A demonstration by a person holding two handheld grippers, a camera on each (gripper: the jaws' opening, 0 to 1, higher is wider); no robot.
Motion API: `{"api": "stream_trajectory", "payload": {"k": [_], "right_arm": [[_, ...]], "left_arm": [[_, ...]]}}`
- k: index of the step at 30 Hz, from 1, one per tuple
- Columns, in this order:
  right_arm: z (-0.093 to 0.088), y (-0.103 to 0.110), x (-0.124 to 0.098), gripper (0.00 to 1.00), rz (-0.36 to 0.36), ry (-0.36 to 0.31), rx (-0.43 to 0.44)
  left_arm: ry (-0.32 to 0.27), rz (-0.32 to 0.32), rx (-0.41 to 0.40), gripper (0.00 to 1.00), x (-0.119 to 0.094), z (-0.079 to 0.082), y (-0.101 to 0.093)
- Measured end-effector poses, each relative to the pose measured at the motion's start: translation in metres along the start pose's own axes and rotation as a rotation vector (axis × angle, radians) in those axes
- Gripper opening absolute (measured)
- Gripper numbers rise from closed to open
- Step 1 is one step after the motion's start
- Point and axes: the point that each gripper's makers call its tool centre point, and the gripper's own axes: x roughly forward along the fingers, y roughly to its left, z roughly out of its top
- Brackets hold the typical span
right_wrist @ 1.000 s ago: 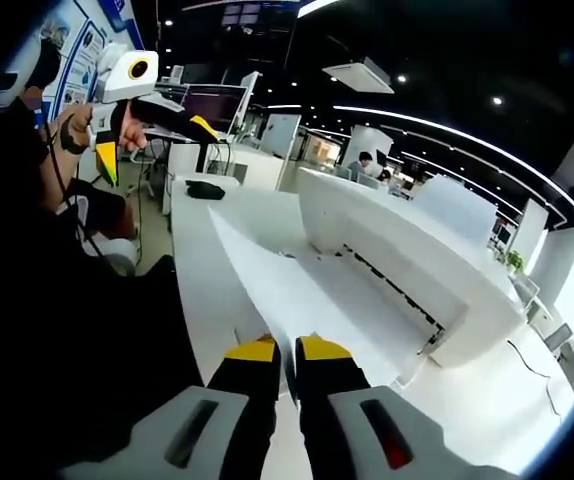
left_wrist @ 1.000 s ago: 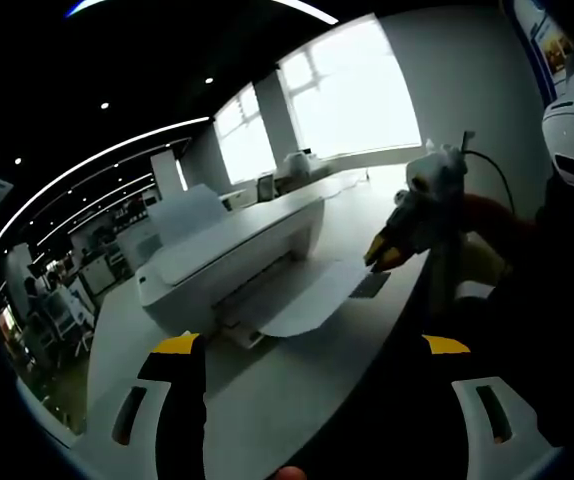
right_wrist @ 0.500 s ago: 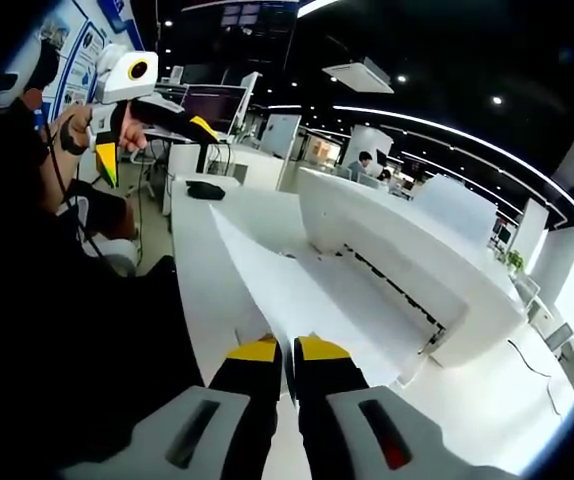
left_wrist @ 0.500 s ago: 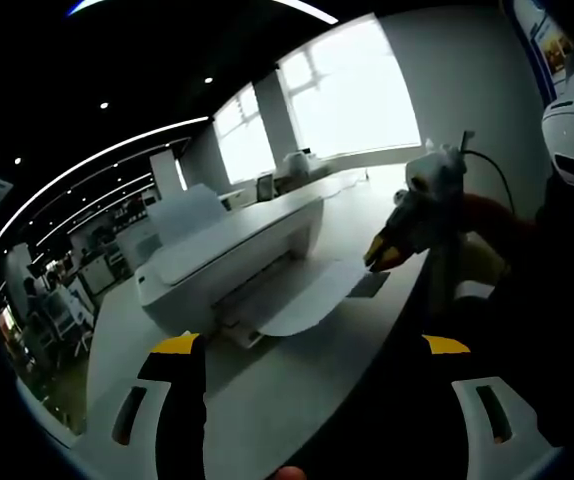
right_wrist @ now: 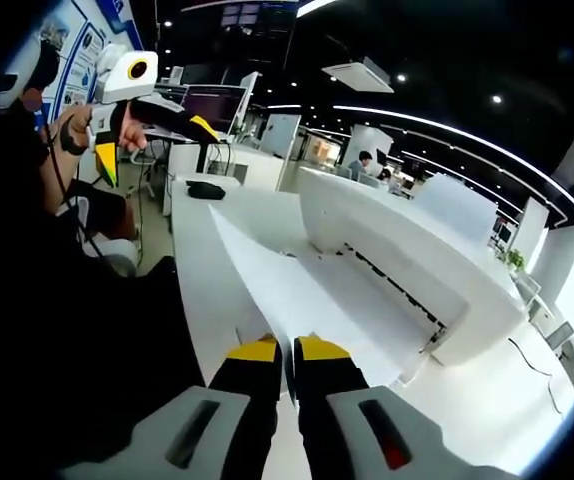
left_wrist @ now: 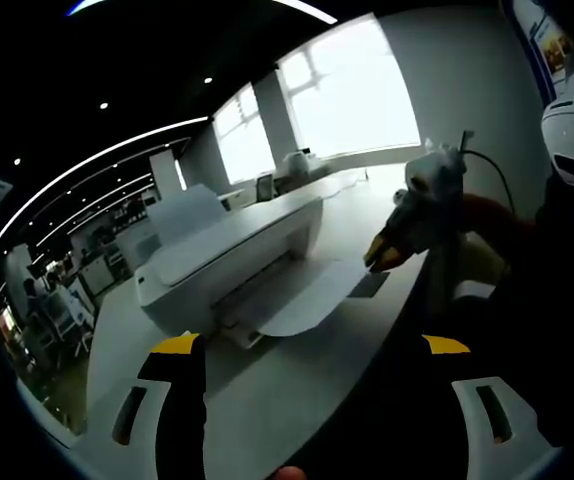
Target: Remove the paper from the printer output slot and place it on top of the printer
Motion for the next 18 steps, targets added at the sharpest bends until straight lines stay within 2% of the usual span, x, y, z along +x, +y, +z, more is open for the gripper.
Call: {"api": "stream_trajectory", "payload": {"k": [18], "right_arm": [[0.0024,0.0013,-0.0005,0.01,0.0,-0.002,-0.001]], "left_arm": [[-0.001,0.001,-0.001,0.89,-0.0005,-0.0007,0.0004]]}}
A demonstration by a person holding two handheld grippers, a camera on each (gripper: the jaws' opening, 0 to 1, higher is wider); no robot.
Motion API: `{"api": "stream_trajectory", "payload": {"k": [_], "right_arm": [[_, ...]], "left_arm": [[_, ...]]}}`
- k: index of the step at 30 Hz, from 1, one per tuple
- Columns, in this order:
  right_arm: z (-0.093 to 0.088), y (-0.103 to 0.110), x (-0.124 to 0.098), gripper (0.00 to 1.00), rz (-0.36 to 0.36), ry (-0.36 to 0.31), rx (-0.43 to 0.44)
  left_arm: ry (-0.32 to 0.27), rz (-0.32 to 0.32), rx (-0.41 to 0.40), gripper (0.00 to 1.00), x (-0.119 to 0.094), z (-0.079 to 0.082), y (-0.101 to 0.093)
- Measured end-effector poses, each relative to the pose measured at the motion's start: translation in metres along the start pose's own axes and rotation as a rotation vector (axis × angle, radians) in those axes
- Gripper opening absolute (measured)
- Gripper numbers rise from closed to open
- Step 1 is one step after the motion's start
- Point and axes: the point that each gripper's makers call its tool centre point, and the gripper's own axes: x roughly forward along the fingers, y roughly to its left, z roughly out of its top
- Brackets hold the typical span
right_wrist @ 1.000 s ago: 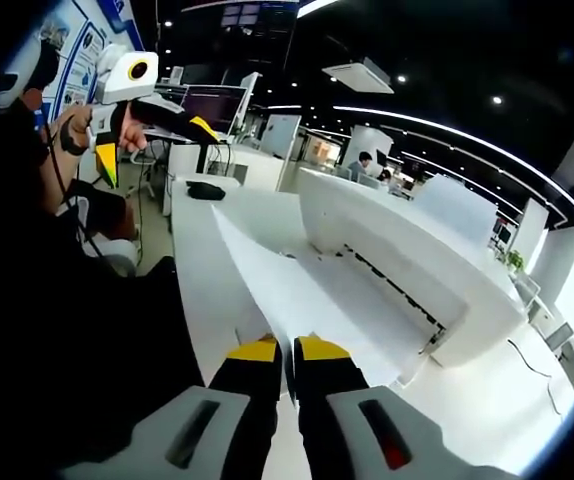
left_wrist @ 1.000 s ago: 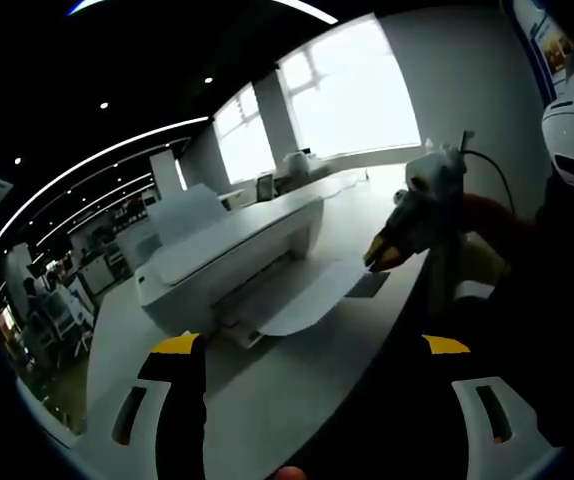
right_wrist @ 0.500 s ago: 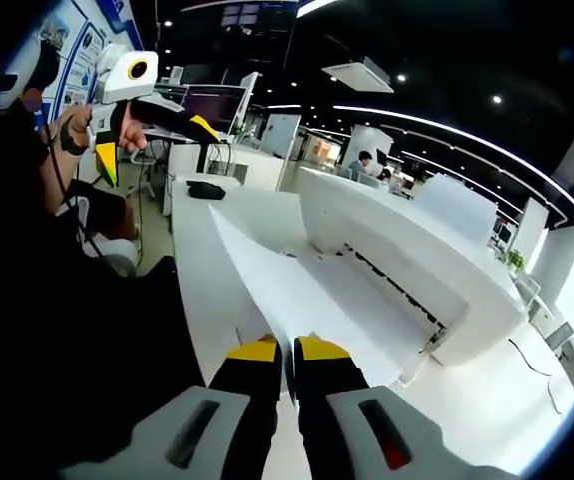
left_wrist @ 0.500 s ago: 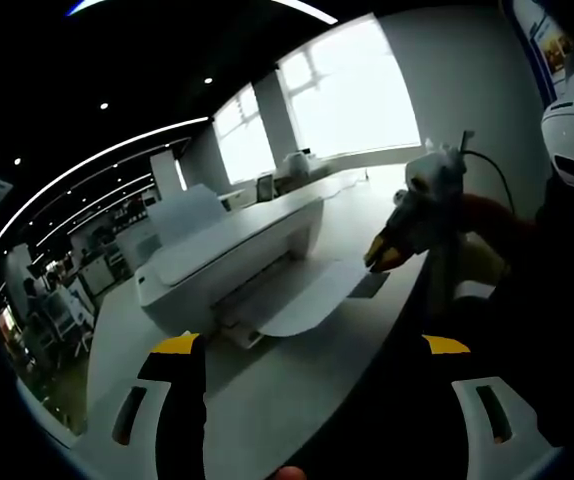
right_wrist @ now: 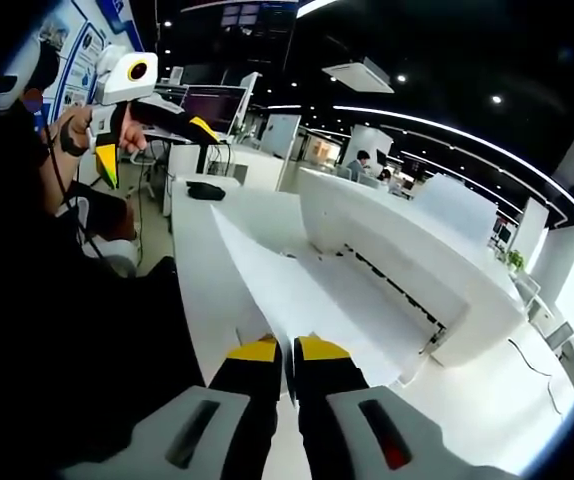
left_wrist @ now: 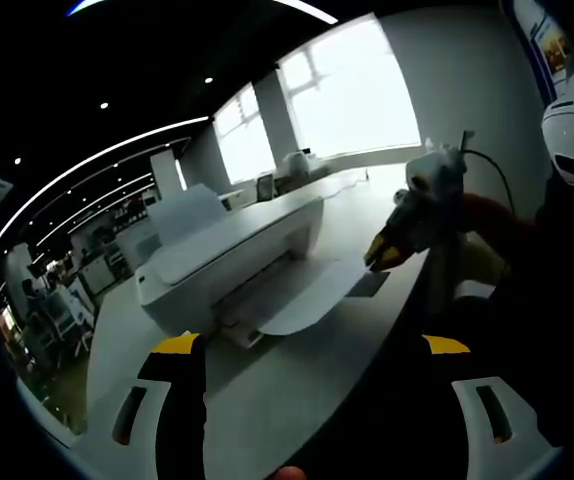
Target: Remove the paper from the printer output slot and place it on top of the printer
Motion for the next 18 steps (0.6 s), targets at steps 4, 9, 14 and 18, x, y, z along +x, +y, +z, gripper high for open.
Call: {"api": "stream_trajectory", "payload": {"k": [4,9,14,18], "right_arm": [[-0.0001,0.0,-0.0004,0.01,-0.001,0.0,0.0],[-0.0004,0.0004,-0.0005,0.01,0.0,0.0,0.002],[0.0007,0.0006,-0.0008,0.01,0.001,-0.003,0.003],[0.0005,0.001,-0.0006,0.01,0.003,-0.002,0.003]], "left_arm": [[-0.001,0.0,0.0,0.89,-0.0001,0.0003,-0.0003],[0.001,-0.001,0.0,0.89,0.0002,0.0,-0.0008],[0.0,0.001,0.001,0.89,-0.0001,0.0002,-0.0003],[0.001,0.0,0.001,0.89,0.0001,0.0001,-0.0006]]}}
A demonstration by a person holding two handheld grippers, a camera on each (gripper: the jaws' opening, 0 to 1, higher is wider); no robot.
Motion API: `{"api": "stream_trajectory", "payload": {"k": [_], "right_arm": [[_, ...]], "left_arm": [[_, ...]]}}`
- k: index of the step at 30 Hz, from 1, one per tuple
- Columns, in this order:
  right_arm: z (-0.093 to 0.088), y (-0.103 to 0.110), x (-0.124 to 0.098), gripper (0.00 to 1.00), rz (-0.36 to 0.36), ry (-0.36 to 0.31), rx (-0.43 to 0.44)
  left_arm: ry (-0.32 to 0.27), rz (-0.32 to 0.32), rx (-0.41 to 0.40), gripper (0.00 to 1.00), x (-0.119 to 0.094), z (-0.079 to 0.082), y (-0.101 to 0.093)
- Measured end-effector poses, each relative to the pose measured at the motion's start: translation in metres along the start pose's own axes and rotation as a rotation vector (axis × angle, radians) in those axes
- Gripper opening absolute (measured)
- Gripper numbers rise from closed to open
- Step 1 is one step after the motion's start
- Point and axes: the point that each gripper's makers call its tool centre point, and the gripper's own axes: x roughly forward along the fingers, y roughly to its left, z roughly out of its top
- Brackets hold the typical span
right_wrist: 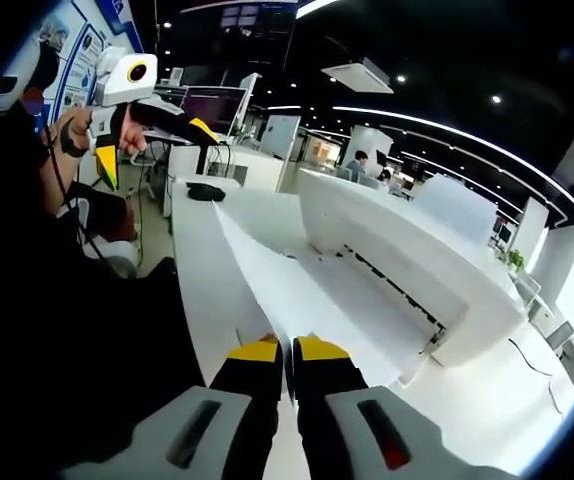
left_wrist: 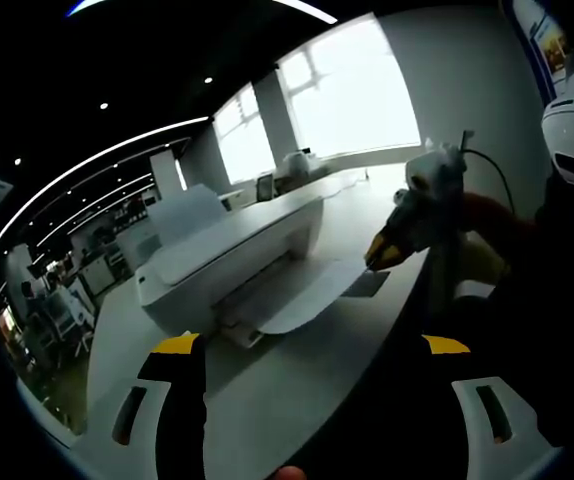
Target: Remove the paper from the printer output slot and place it on top of the printer
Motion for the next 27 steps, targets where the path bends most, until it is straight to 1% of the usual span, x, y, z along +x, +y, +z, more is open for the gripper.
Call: {"api": "stream_trajectory", "payload": {"k": [9,27], "right_arm": [[0.0021,-0.0016,-0.0008,0.0,-0.006,-0.008,0.003],[0.0005,-0.0001,-0.0001,0.0,0.001,-0.005,0.005]], "left_arm": [[-0.001,0.002,0.001,0.89,-0.0006,0.0005,0.0008],[0.002,0.0,0.0,0.89,-0.0001,-0.0004,0.0005]]}}
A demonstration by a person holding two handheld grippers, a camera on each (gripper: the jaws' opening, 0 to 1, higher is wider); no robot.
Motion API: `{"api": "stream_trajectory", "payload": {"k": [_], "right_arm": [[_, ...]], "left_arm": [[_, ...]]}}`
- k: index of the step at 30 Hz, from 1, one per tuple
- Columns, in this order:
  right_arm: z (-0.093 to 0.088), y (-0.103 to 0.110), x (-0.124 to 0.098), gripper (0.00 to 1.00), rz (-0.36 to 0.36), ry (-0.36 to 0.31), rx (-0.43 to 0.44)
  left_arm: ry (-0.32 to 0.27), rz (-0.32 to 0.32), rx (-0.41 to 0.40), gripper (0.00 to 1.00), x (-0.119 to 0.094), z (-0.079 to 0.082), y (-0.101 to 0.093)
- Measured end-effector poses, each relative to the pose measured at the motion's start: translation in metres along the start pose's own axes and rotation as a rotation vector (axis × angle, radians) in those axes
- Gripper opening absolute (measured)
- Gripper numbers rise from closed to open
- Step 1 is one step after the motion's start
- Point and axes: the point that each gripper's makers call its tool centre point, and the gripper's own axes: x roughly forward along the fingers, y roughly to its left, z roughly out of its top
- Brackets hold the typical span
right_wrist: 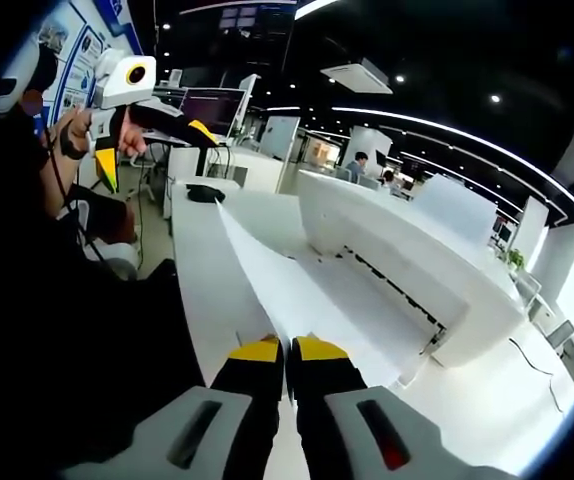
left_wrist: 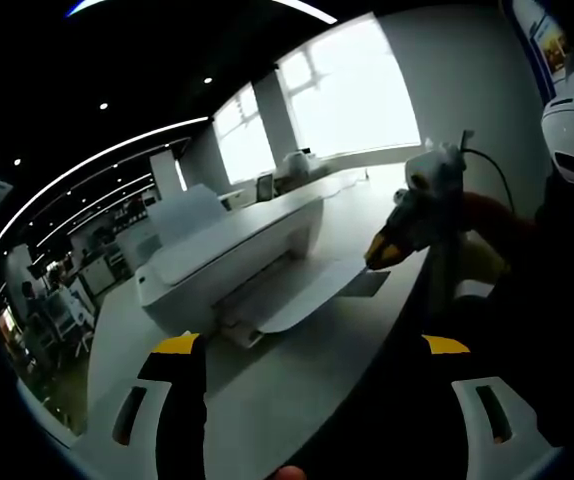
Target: Remove the paper from the printer output slot and place it on top of the printer
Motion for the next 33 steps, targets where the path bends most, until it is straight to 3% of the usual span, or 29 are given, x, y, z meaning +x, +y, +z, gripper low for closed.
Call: {"api": "stream_trajectory", "payload": {"k": [33], "right_arm": [[0.0009,0.0004,0.0002,0.0,0.003,-0.008,0.003]], "left_arm": [[0.002,-0.003,0.003,0.89,0.0004,-0.0005,-0.001]]}}
